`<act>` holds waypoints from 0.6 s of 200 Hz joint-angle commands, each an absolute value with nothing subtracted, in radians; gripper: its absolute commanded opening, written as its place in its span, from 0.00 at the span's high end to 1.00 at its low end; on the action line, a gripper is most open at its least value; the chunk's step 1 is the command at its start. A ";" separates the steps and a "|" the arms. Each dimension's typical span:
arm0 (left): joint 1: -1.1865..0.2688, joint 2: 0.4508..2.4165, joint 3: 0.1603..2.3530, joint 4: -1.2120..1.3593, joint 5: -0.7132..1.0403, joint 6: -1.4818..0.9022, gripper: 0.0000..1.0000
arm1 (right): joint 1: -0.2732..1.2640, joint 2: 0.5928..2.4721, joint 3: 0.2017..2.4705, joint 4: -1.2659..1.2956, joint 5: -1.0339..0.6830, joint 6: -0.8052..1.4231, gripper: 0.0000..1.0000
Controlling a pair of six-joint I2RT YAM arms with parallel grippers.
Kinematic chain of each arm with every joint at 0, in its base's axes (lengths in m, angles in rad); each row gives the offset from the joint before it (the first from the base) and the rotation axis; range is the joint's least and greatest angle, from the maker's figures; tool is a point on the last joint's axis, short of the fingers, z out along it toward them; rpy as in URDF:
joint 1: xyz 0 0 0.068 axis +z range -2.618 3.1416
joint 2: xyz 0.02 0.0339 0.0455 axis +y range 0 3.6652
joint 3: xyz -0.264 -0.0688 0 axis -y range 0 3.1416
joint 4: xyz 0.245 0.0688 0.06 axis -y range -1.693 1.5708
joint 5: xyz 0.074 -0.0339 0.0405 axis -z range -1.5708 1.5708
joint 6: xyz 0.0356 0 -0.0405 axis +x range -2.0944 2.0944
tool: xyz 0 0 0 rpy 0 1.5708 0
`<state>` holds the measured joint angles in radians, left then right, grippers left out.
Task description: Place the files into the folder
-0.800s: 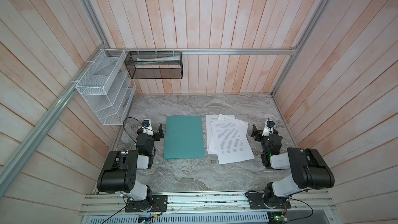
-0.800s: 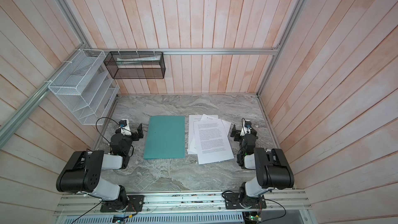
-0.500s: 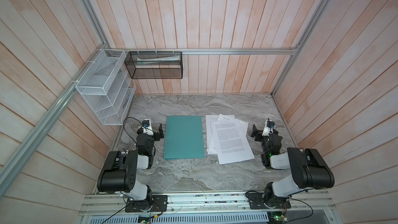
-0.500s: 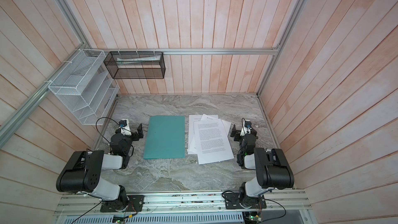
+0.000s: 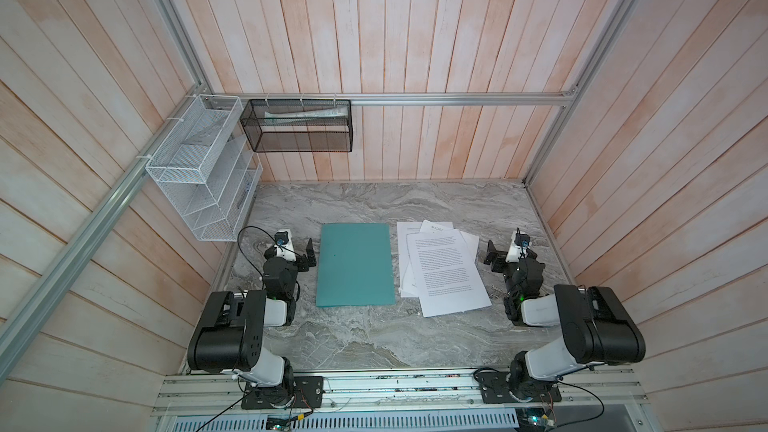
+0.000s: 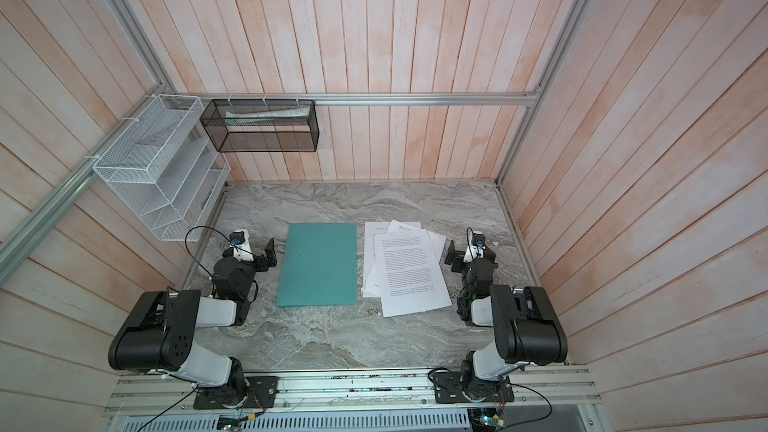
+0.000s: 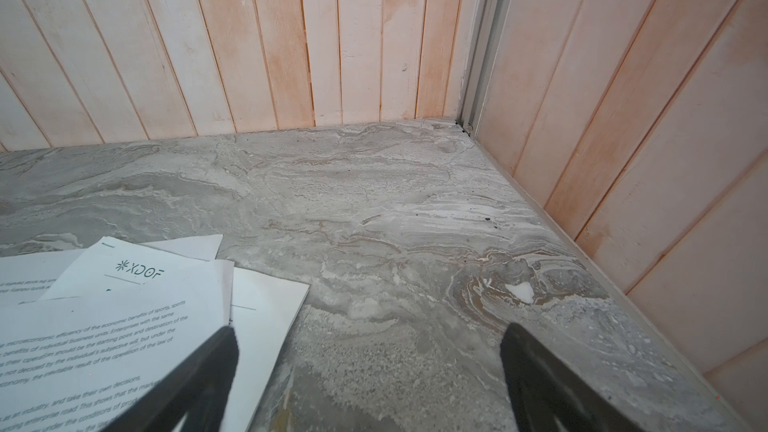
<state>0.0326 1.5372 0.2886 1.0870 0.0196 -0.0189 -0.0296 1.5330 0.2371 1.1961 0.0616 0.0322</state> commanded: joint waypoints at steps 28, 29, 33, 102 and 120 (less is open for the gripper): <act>0.033 1.535 0.302 1.075 0.032 -0.023 0.00 | -0.040 1.522 0.253 1.188 0.042 0.034 0.02; 0.034 1.534 0.301 1.075 0.032 -0.023 0.00 | -0.040 1.522 0.253 1.188 0.041 0.034 0.02; 0.034 1.534 0.302 1.074 0.032 -0.022 0.00 | -0.039 1.522 0.253 1.187 0.042 0.033 0.02; 0.034 1.535 0.302 1.075 0.032 -0.023 0.00 | -0.043 1.522 0.255 1.184 0.037 0.034 0.02; 0.034 1.536 0.302 1.075 0.031 -0.023 0.00 | -0.042 1.522 0.253 1.185 0.034 0.029 0.02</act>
<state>0.0326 1.5368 0.2886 1.0870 0.0200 -0.0189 -0.0364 1.5330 0.2371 1.1961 0.0490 0.0322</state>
